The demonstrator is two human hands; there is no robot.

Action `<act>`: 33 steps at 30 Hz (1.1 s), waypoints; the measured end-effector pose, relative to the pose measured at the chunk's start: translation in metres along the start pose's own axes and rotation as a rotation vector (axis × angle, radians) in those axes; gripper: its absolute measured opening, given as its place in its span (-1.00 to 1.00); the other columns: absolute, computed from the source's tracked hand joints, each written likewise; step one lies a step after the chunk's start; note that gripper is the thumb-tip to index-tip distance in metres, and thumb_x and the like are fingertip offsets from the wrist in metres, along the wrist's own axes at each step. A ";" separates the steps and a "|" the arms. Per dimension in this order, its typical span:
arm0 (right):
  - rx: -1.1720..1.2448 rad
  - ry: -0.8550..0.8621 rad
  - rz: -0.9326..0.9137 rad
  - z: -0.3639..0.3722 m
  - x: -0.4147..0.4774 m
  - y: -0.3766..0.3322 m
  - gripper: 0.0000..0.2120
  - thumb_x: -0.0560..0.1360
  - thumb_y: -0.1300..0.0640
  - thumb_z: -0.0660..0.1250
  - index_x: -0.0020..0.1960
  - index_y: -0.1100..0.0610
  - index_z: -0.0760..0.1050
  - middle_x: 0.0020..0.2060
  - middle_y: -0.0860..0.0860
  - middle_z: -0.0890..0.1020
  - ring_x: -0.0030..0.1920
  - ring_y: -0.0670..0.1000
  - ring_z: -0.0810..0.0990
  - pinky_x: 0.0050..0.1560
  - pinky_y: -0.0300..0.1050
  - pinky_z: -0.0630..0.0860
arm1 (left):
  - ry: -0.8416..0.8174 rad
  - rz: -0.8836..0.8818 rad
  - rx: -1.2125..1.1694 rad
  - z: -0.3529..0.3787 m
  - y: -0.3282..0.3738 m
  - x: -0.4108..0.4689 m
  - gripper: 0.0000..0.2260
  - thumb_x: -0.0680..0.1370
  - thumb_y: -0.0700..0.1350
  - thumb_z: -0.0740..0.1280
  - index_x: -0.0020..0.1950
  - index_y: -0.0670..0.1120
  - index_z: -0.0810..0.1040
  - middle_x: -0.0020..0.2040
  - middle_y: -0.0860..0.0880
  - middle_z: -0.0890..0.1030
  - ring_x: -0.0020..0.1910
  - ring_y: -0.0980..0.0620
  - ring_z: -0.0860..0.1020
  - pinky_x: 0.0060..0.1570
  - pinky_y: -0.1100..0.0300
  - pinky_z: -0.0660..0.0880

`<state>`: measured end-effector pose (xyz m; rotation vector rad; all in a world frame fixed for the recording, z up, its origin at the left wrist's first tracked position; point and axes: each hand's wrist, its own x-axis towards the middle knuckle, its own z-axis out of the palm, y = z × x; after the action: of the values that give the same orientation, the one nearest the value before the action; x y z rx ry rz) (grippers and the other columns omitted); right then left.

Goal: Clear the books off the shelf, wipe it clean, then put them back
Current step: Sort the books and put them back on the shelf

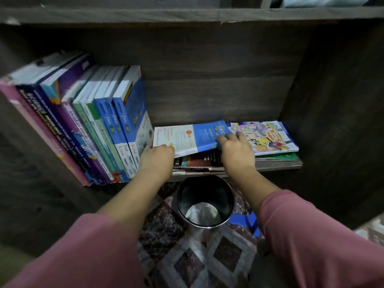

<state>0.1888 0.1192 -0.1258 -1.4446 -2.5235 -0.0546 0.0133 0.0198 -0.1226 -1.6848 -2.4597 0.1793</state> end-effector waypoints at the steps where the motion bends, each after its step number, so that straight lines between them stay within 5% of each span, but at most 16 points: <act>1: 0.064 0.082 -0.037 -0.005 0.000 -0.006 -0.63 0.60 0.22 0.16 0.38 0.06 0.41 0.28 0.08 0.47 0.37 0.20 0.26 0.27 0.07 0.36 | 0.035 -0.022 -0.064 -0.005 0.002 -0.004 -0.78 0.56 -0.15 0.29 0.20 -0.07 0.47 0.02 -0.06 0.56 0.00 -0.11 0.57 -0.02 0.06 0.45; 4: 0.225 0.296 -0.097 -0.019 -0.008 -0.028 -0.74 0.48 0.30 0.32 0.16 0.16 0.58 0.23 0.23 0.48 0.30 0.31 0.33 0.16 0.23 0.46 | 0.131 -0.071 -0.259 -0.016 0.009 -0.013 -0.68 0.58 0.07 0.28 0.24 -0.08 0.44 0.01 -0.09 0.57 -0.02 -0.14 0.57 -0.19 0.10 0.42; 6: 0.301 0.358 -0.106 -0.021 -0.015 -0.034 -0.74 0.46 0.29 0.35 0.13 0.14 0.59 0.36 0.27 0.38 0.36 0.36 0.28 0.26 0.22 0.38 | 0.203 -0.091 -0.276 -0.018 0.016 -0.018 -0.65 0.58 0.15 0.25 0.20 -0.08 0.47 -0.01 -0.09 0.59 -0.03 -0.13 0.58 -0.18 0.09 0.43; 10: 0.587 0.106 -0.080 -0.029 -0.021 -0.030 -0.60 0.58 0.18 0.18 0.41 0.02 0.41 0.54 0.00 0.08 0.50 0.03 0.03 0.43 -0.14 0.07 | 0.290 -0.068 -0.283 -0.023 0.021 -0.019 -0.66 0.58 0.17 0.24 0.13 -0.08 0.49 0.01 -0.06 0.56 -0.05 -0.13 0.57 -0.18 0.08 0.39; 13: 0.734 0.258 -0.054 -0.039 -0.022 -0.037 -0.69 0.58 0.22 0.20 0.30 0.04 0.43 0.56 -0.04 0.02 0.42 -0.05 0.18 0.28 -0.11 0.29 | 0.313 -0.051 -0.274 -0.023 0.018 -0.015 -0.70 0.61 0.12 0.19 0.13 -0.09 0.44 0.03 -0.08 0.53 -0.07 -0.15 0.57 -0.21 0.08 0.35; 16: 0.656 0.368 -0.030 -0.041 -0.019 -0.045 -0.49 0.52 0.30 0.27 0.42 0.04 0.27 0.55 0.09 0.08 0.44 0.09 0.25 0.29 0.00 0.34 | 0.400 -0.113 -0.341 -0.024 0.009 -0.012 -0.75 0.63 0.05 0.19 0.15 -0.12 0.38 0.03 -0.10 0.50 -0.12 -0.17 0.56 -0.27 0.07 0.32; 20: 0.353 -0.052 -0.011 -0.021 -0.014 -0.044 -0.52 0.53 0.18 0.26 0.41 0.05 0.22 0.32 0.12 0.38 0.30 0.19 0.42 0.23 0.08 0.43 | 0.529 -0.301 -0.452 -0.034 -0.008 -0.013 -0.73 0.62 -0.06 0.20 0.23 -0.18 0.27 0.08 -0.18 0.47 -0.11 -0.23 0.58 -0.32 0.10 0.29; 24: 0.144 -0.359 -0.240 -0.001 -0.013 -0.052 -0.55 0.52 0.08 0.31 0.38 0.05 0.31 0.30 0.10 0.42 0.27 0.19 0.45 0.20 0.05 0.46 | 0.689 -0.356 -0.488 -0.048 -0.027 -0.021 -0.31 0.52 -0.17 0.34 0.45 -0.02 -0.08 0.30 -0.24 0.38 -0.25 -0.21 0.55 -0.32 0.01 0.42; 26: 0.091 -0.422 -0.281 0.010 -0.011 -0.056 -0.51 0.51 0.09 0.31 0.42 0.02 0.29 0.34 0.10 0.39 0.29 0.18 0.42 0.23 0.08 0.45 | 0.790 -0.324 -0.418 -0.060 -0.036 -0.025 -0.21 0.49 -0.16 0.38 0.49 0.05 -0.12 0.22 -0.22 0.39 -0.35 -0.06 0.41 -0.38 0.09 0.37; 29: -0.020 -0.440 -0.302 0.023 -0.006 -0.055 -0.44 0.53 0.14 0.27 0.48 -0.04 0.19 0.40 0.08 0.31 0.33 0.19 0.35 0.27 0.14 0.40 | 0.775 -0.343 -0.368 -0.075 -0.054 -0.024 -0.32 0.52 -0.10 0.35 0.55 0.04 0.07 0.11 -0.15 0.43 -0.26 -0.06 0.42 -0.31 0.09 0.32; 33: -0.130 -0.391 -0.250 0.031 0.003 -0.040 -0.39 0.57 0.17 0.19 0.53 -0.09 0.05 0.47 0.09 0.23 0.40 0.20 0.28 0.35 0.17 0.31 | 0.793 -0.328 -0.363 -0.080 -0.069 -0.020 -0.59 0.53 -0.06 0.33 0.34 -0.08 0.34 -0.05 -0.14 0.54 -0.15 -0.20 0.55 -0.28 0.07 0.34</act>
<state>0.1474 0.1053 -0.1521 -1.2768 -3.0616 0.0255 -0.0271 -0.0226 -0.0321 -1.0887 -2.1385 -0.8450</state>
